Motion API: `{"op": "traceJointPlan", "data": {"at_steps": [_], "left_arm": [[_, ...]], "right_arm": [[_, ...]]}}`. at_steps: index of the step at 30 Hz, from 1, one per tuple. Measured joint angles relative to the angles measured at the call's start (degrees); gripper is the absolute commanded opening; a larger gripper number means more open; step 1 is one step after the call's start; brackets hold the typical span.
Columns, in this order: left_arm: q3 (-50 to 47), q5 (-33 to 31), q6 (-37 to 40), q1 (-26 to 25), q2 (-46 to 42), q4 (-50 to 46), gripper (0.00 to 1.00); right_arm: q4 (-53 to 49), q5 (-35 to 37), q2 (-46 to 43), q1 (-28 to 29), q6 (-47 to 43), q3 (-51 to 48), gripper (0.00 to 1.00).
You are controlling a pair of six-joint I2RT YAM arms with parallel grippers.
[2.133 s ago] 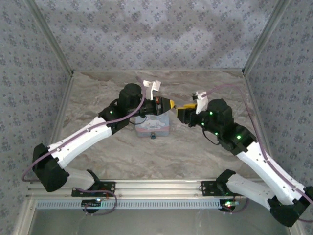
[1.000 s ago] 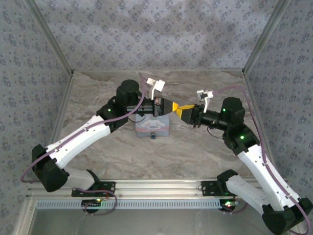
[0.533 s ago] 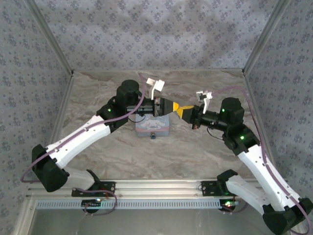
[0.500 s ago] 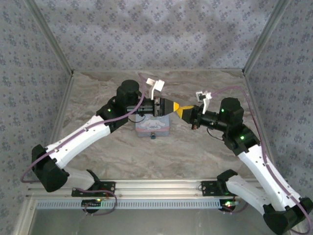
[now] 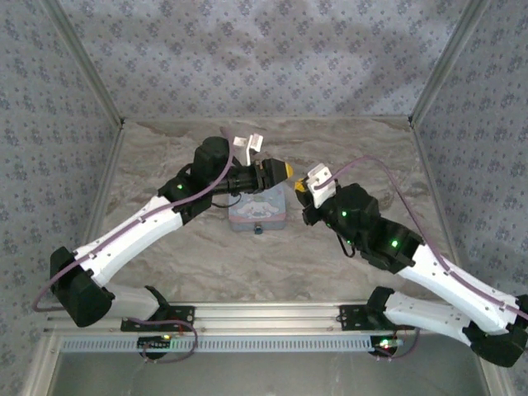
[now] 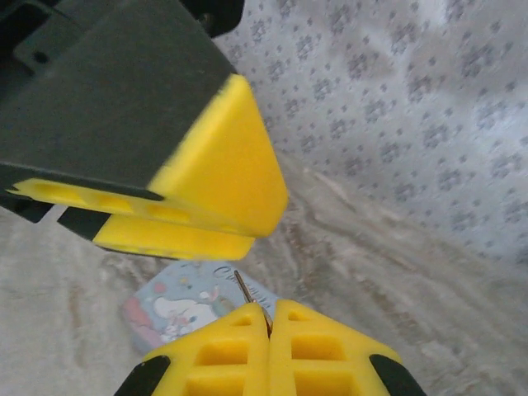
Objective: Unlock the padlock with the key
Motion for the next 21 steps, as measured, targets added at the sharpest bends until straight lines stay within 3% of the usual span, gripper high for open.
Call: {"op": "traceJointPlan", "data": {"at_steps": [4, 10, 21], "left_arm": [[0.0, 0.94, -4.0, -0.13, 0.28, 0.81, 0.46], [0.02, 2.23, -7.17, -0.33, 1.42, 1.6, 0.38], [0.02, 2.6, -9.62, -0.31, 1.46, 2.67, 0.36]], "right_arm": [[3.19, 6.62, 1.31, 2.93, -4.96, -0.37, 0.0], [5.99, 10.82, 1.79, 4.0, -8.61, -0.94, 0.0], [9.73, 16.06, 2.91, 6.95, -14.32, -2.14, 0.0]]}}
